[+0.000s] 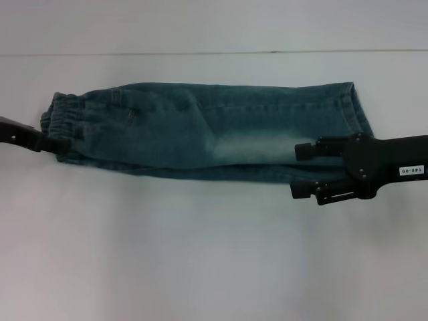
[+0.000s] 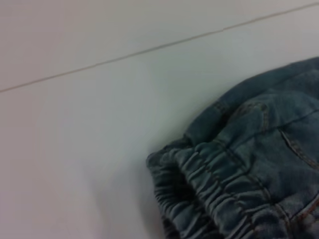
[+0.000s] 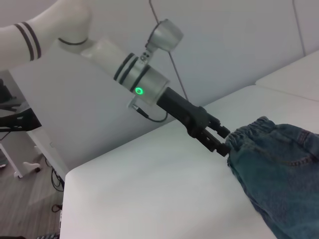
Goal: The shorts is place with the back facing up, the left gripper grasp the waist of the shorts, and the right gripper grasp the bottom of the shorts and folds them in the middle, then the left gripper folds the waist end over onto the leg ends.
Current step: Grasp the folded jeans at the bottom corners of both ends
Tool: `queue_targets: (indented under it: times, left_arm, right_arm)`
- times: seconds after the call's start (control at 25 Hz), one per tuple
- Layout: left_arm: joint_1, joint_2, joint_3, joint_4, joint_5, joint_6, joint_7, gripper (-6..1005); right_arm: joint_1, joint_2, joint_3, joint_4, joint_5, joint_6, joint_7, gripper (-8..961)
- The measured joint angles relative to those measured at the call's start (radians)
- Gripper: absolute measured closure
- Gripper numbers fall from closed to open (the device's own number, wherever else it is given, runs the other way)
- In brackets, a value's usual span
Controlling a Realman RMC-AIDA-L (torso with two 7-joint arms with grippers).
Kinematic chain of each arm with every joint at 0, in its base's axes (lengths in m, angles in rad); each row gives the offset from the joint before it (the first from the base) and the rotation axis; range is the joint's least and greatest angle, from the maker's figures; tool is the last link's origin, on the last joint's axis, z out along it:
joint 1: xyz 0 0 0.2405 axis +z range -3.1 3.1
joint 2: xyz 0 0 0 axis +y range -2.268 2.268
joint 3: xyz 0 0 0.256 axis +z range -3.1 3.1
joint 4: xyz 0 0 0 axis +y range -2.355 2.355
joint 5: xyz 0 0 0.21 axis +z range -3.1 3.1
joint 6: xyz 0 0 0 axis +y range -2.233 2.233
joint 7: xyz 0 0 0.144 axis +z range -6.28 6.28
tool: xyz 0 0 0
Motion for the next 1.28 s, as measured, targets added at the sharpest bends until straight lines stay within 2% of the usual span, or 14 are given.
queue_targets:
  times: [0.36, 0.92, 1.28]
  left_arm:
    - [-0.045, -0.001, 0.073, -0.084, 0.013, -0.090, 0.001, 69]
    - [-0.041, 0.000, 0.078, -0.104, 0.034, -0.141, 0.004, 78]
    - [-0.039, -0.017, 0.079, -0.095, 0.021, -0.128, 0.047, 84]
  right_arm:
    - [0.009, 0.013, -0.002, 0.000, 0.000, 0.001, 0.006, 6]
    - [0.018, 0.024, -0.002, 0.000, 0.000, 0.034, 0.009, 7]
    - [0.019, 0.025, -0.002, 0.002, 0.000, 0.051, 0.009, 6]
